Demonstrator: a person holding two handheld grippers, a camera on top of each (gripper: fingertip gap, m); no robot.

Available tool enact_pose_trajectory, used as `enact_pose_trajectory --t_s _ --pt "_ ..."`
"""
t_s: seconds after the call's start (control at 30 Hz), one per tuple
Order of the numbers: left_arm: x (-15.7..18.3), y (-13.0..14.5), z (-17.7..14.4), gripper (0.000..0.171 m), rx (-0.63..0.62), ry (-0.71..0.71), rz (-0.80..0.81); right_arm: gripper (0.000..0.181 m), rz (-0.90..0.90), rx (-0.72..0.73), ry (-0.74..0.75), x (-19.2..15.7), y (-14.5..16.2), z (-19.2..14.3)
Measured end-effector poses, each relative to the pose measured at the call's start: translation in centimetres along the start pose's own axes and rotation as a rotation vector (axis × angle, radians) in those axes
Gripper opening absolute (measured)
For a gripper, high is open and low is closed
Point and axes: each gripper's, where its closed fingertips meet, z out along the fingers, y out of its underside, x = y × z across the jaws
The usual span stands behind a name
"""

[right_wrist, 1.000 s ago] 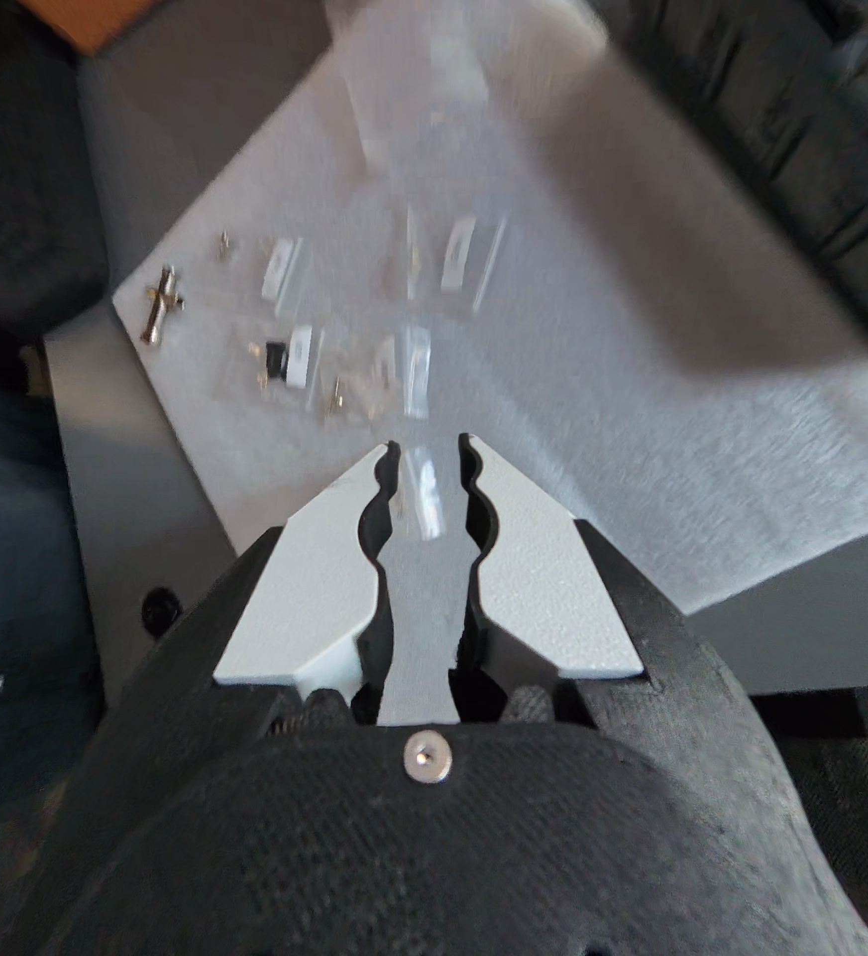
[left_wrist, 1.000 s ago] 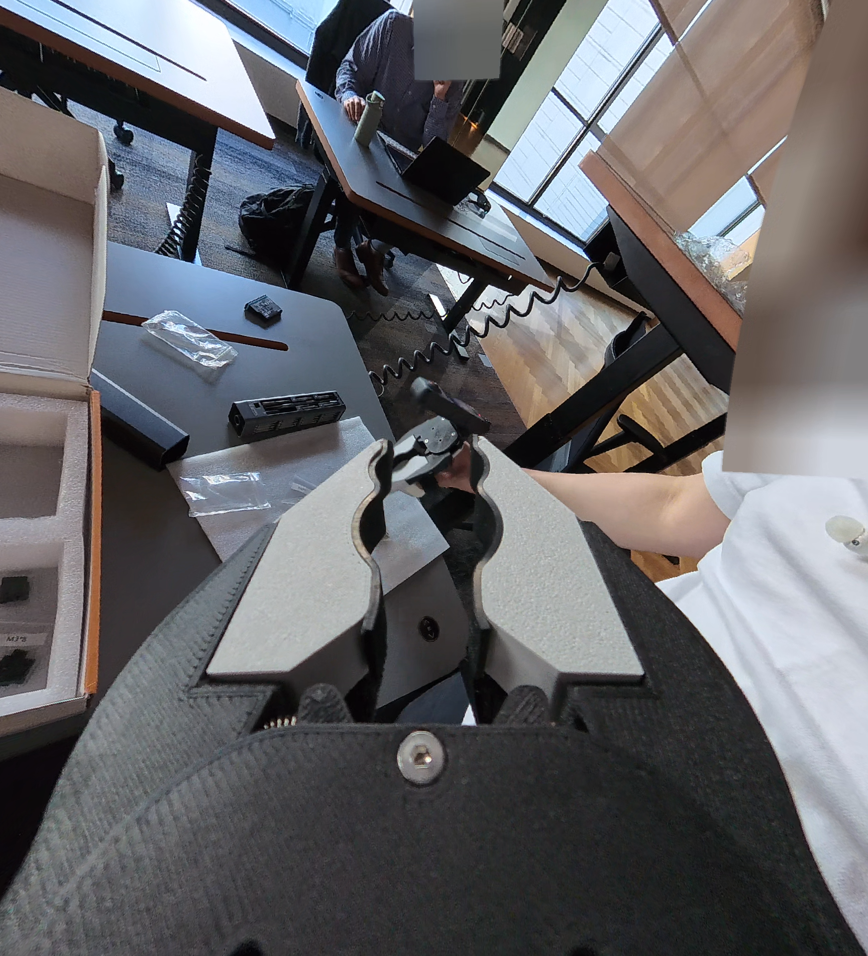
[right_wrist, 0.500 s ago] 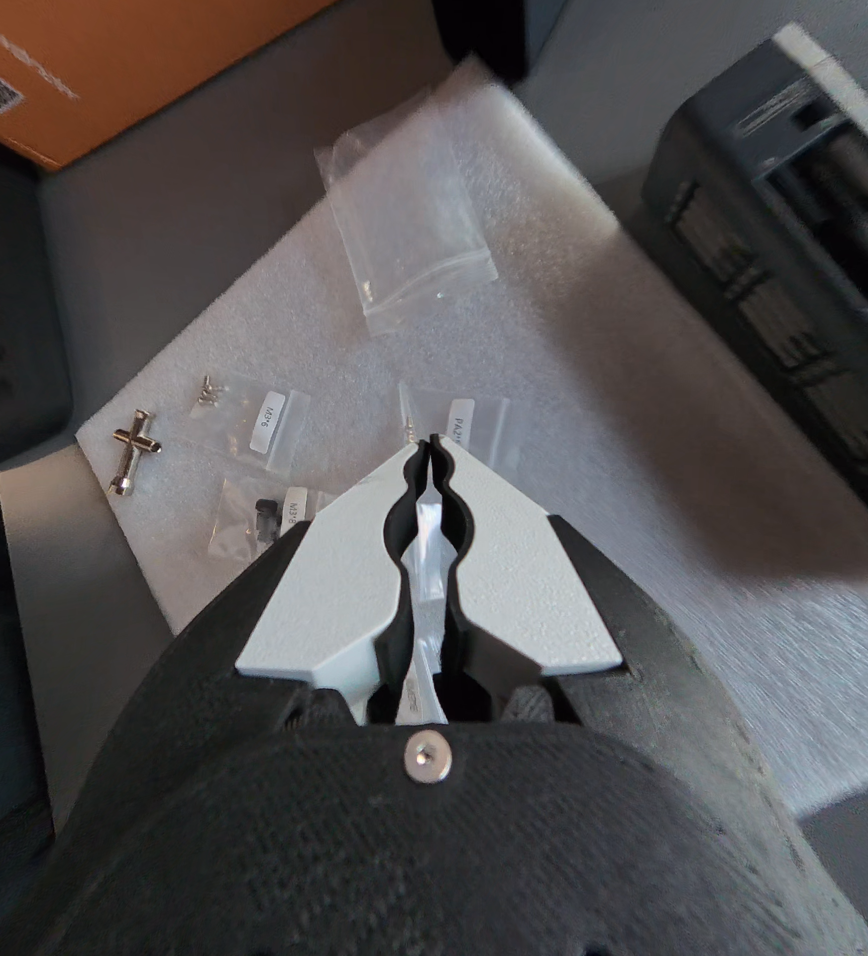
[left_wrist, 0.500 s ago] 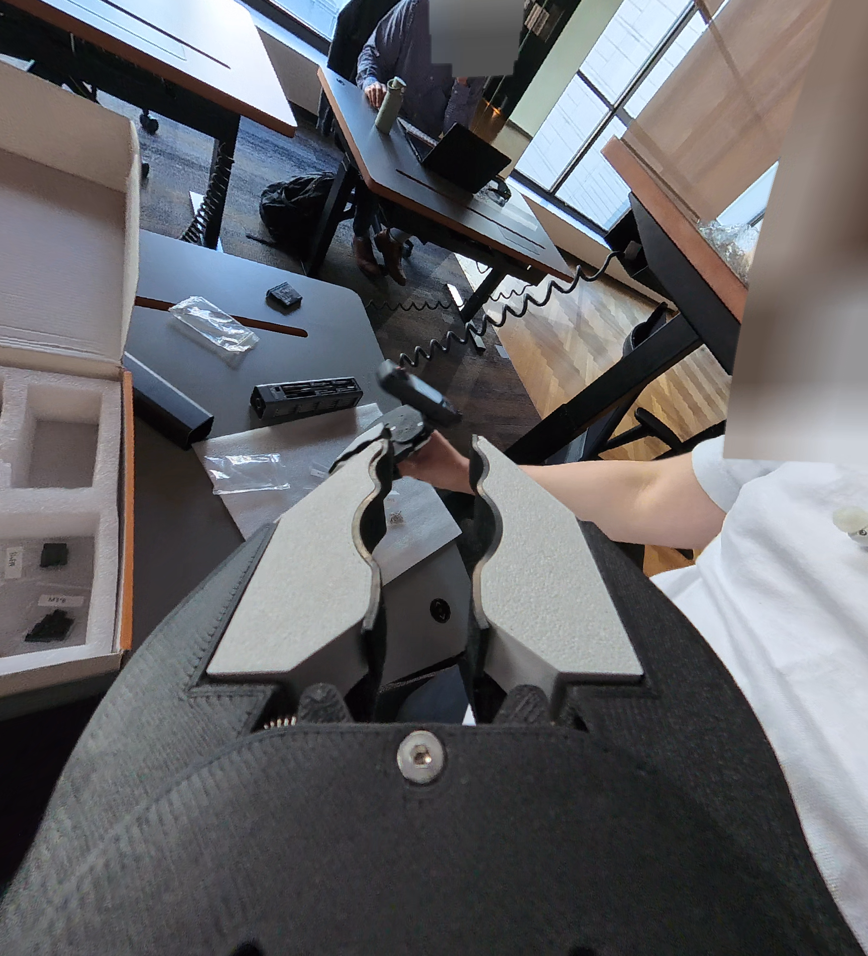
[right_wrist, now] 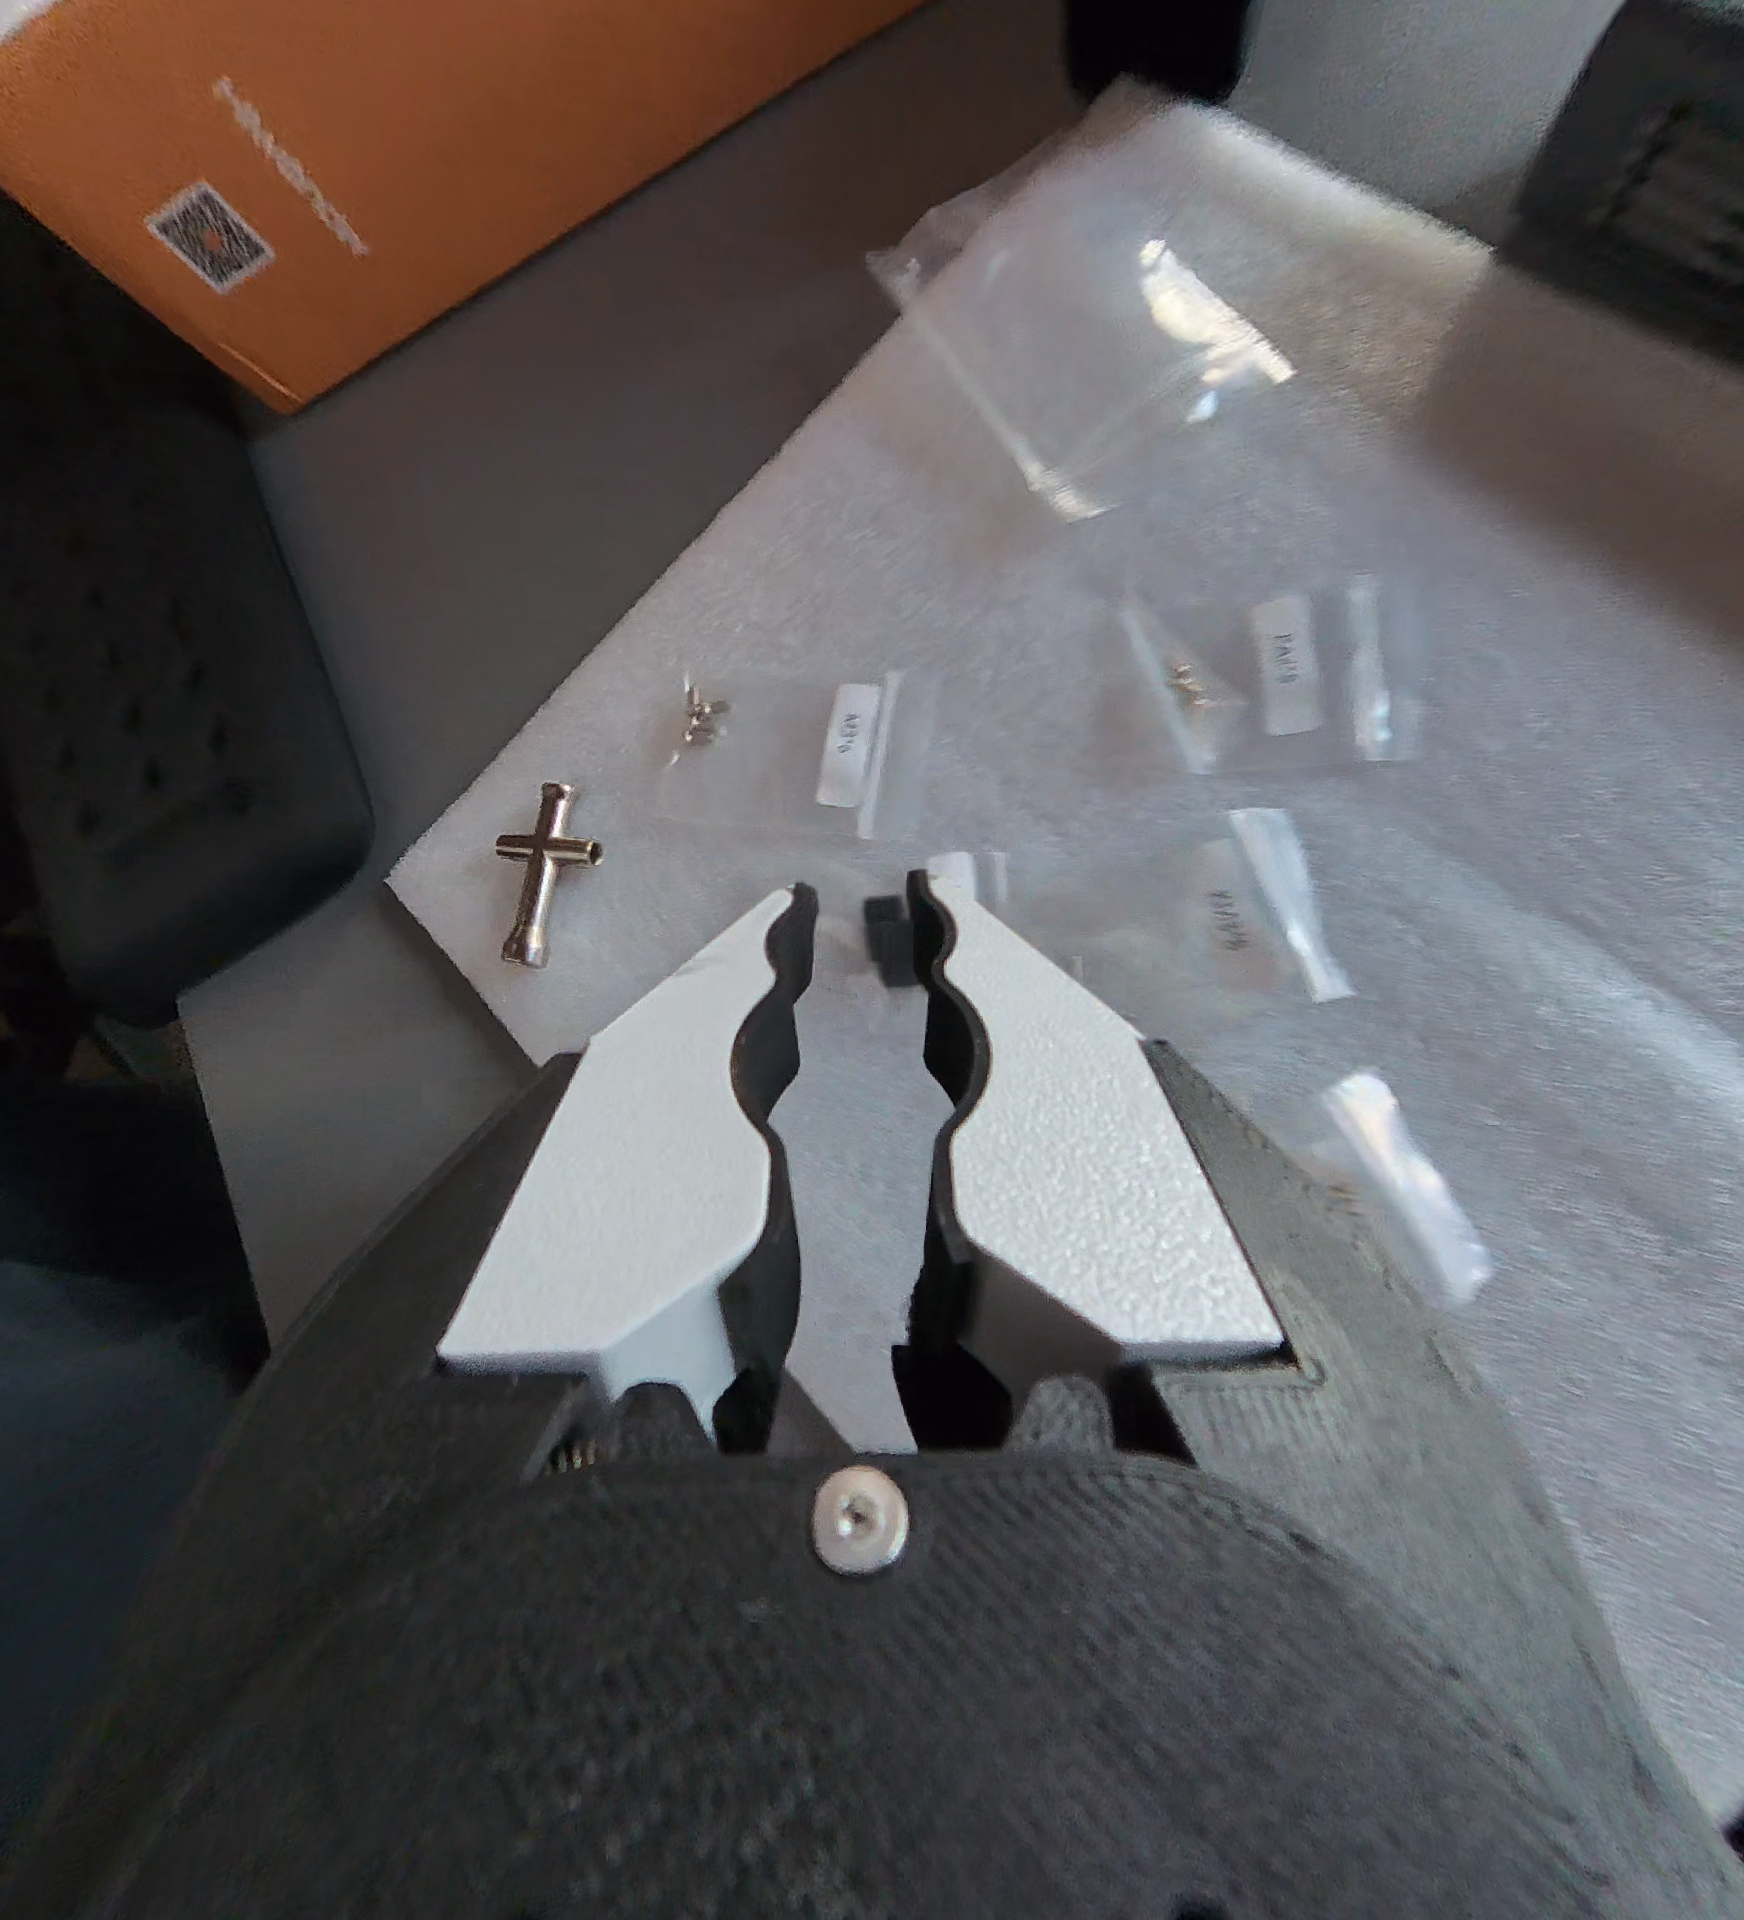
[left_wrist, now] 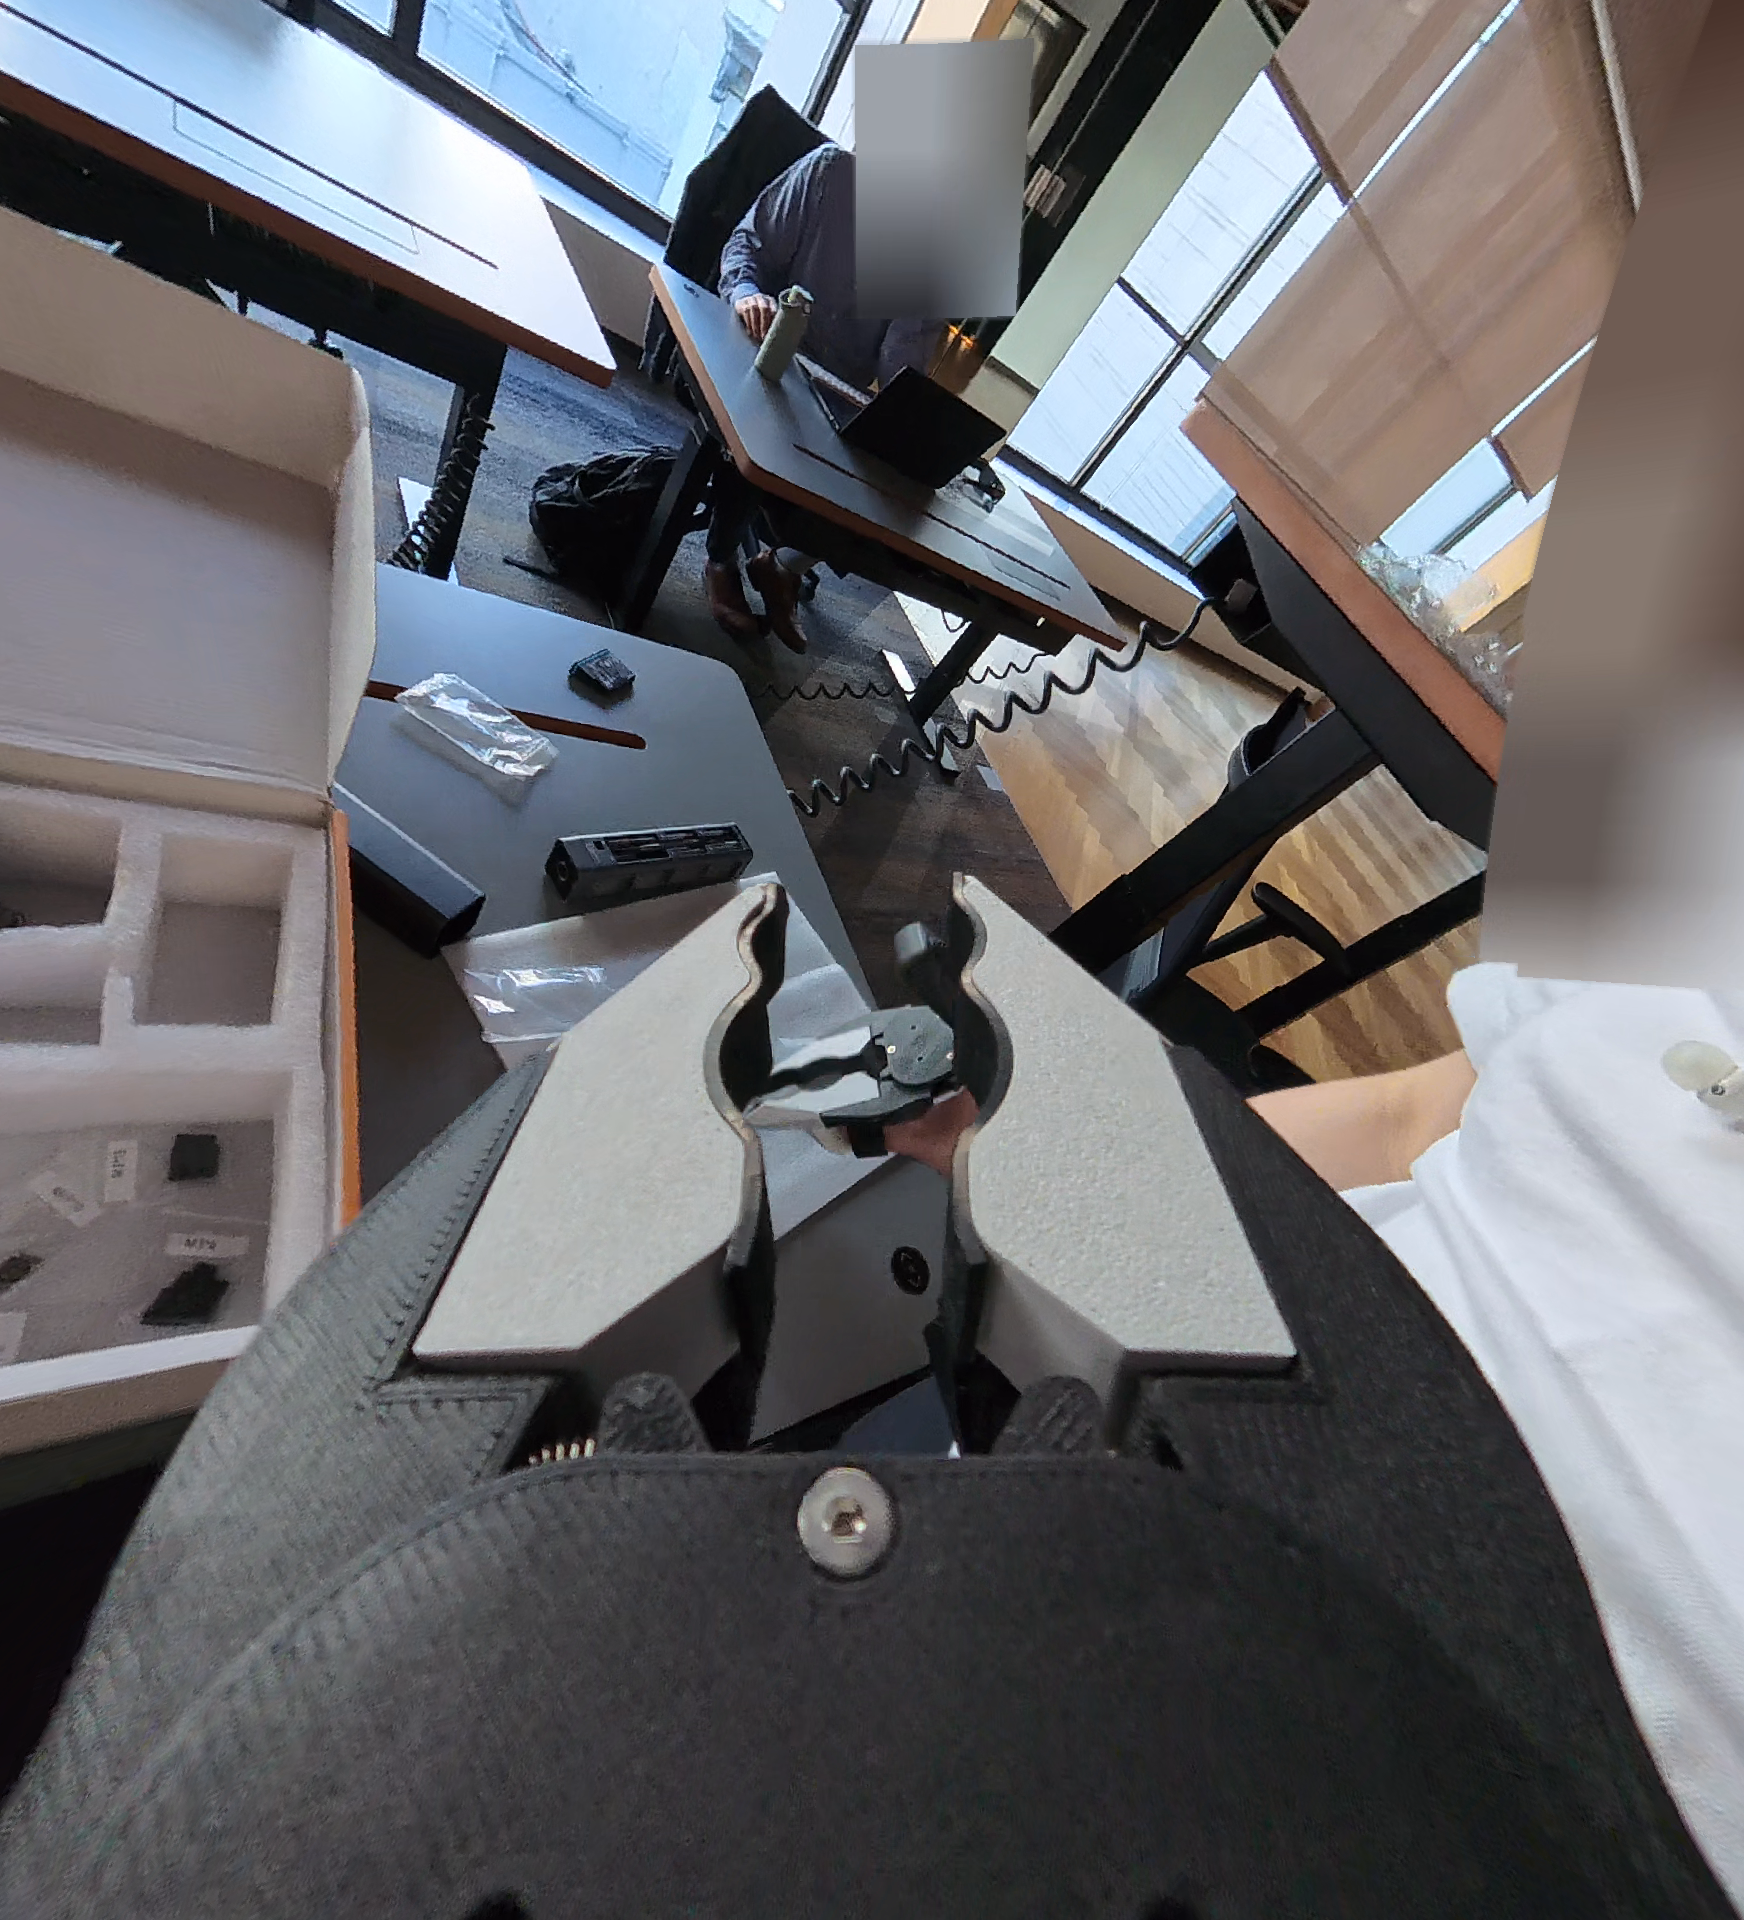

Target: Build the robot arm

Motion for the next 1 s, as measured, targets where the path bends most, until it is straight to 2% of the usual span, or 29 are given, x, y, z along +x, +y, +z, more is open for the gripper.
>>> enact_pose_trajectory --t_s 0.07,0.2,0.33,0.47,0.67,0.77,0.87,1.0 --pt "-0.7 -0.4 -0.4 0.030 -0.006 -0.002 0.032 0.020 0.013 -0.009 -0.002 -1.2 -0.6 0.7" --pt "-3.7 -0.8 -2.0 0.038 -0.006 -0.046 0.084 0.025 -0.167 0.162 0.016 -5.6 -8.5 0.3" --pt "-8.1 -1.3 -4.7 0.046 0.005 -0.099 0.139 0.040 -0.217 0.264 0.007 -9.9 -16.0 1.8" --pt "-13.2 -1.8 -8.0 0.054 -0.013 -0.119 0.219 0.043 -0.222 0.287 0.040 -13.0 -20.5 4.6" --pt "-21.7 -1.7 -13.3 0.061 -0.126 -0.108 0.356 0.043 -0.171 0.215 0.195 -14.7 -20.7 7.0" --pt "-25.7 -0.6 -14.5 0.065 -0.186 -0.116 0.386 0.046 -0.126 0.149 0.231 -15.7 -20.0 7.8" --pt "-27.1 1.0 -13.9 0.065 -0.235 -0.048 0.383 0.046 -0.115 0.112 0.284 -16.6 -20.3 8.1" --pt "-26.9 3.2 -12.0 0.067 -0.268 0.067 0.389 0.056 -0.107 0.078 0.336 -17.1 -21.4 8.6"
